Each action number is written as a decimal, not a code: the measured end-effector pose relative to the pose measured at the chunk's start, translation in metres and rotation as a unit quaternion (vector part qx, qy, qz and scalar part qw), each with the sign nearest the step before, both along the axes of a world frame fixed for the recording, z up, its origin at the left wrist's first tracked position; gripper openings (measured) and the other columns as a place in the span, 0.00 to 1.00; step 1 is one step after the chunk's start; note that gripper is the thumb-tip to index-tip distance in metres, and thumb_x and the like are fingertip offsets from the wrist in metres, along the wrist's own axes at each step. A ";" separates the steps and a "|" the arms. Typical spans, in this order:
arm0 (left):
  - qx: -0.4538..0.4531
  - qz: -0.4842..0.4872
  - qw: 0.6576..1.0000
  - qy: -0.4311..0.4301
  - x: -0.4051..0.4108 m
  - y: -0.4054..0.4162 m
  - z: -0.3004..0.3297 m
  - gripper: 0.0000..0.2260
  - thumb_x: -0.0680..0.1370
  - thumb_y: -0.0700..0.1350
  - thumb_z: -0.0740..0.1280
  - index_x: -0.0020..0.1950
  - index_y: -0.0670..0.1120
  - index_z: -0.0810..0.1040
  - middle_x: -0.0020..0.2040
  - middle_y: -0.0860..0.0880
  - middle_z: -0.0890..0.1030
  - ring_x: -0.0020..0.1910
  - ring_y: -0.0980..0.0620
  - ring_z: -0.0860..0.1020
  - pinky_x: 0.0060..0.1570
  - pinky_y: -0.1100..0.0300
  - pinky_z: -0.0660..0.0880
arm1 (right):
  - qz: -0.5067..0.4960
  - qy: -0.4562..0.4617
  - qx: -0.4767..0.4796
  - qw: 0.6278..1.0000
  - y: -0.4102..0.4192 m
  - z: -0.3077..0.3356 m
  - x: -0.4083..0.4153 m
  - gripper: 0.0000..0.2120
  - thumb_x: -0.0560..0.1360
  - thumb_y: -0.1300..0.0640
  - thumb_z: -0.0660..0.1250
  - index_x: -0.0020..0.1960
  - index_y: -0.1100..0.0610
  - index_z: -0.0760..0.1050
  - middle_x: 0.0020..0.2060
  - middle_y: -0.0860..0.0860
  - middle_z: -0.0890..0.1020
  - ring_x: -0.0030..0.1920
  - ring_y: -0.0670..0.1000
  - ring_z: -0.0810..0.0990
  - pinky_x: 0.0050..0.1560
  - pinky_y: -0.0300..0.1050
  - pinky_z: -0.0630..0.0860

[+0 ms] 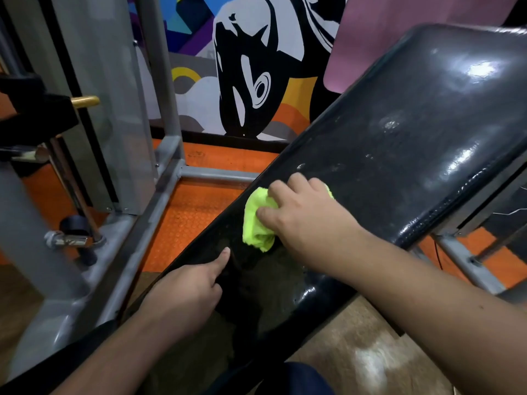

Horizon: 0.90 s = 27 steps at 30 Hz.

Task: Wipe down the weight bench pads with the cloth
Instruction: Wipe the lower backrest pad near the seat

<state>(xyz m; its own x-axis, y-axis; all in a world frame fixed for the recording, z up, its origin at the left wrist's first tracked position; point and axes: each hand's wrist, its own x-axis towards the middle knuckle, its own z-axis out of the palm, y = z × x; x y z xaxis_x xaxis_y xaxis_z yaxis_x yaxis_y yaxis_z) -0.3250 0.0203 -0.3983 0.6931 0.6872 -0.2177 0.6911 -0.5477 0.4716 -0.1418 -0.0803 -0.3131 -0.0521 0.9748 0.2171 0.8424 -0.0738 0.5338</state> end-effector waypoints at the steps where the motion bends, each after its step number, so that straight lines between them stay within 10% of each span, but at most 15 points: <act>1: 0.003 -0.003 1.000 -0.001 -0.001 0.000 0.000 0.32 0.80 0.46 0.56 0.78 0.70 0.50 0.42 0.51 0.79 0.40 0.54 0.78 0.43 0.52 0.76 | 0.016 -0.003 -0.010 1.000 -0.003 -0.004 -0.001 0.16 0.69 0.55 0.72 0.56 0.48 0.78 0.51 0.53 0.74 0.46 0.57 0.69 0.41 0.51 0.66; 20: -0.006 -0.018 1.000 -0.008 0.001 -0.001 -0.001 0.32 0.80 0.45 0.57 0.79 0.68 0.49 0.36 0.48 0.78 0.32 0.54 0.74 0.31 0.56 0.68 | 0.037 0.014 -0.032 0.999 -0.036 -0.004 -0.007 0.15 0.71 0.55 0.64 0.57 0.49 0.77 0.49 0.53 0.73 0.46 0.57 0.69 0.42 0.53 0.68; 27: 0.047 -0.018 0.998 0.027 0.004 -0.003 0.000 0.33 0.79 0.45 0.57 0.79 0.68 0.49 0.48 0.45 0.82 0.44 0.49 0.79 0.47 0.49 0.77 | 0.040 0.012 -0.031 0.999 -0.041 -0.011 -0.017 0.18 0.72 0.57 0.55 0.58 0.51 0.77 0.49 0.54 0.73 0.46 0.58 0.69 0.42 0.54 0.68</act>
<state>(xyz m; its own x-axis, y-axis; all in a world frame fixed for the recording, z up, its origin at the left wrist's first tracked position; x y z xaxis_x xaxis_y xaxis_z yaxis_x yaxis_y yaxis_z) -0.3209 0.0174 -0.3982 0.7067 0.6813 -0.1910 0.6934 -0.6131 0.3786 -0.1592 -0.1216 -0.3243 -0.1266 0.9793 0.1582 0.8573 0.0278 0.5141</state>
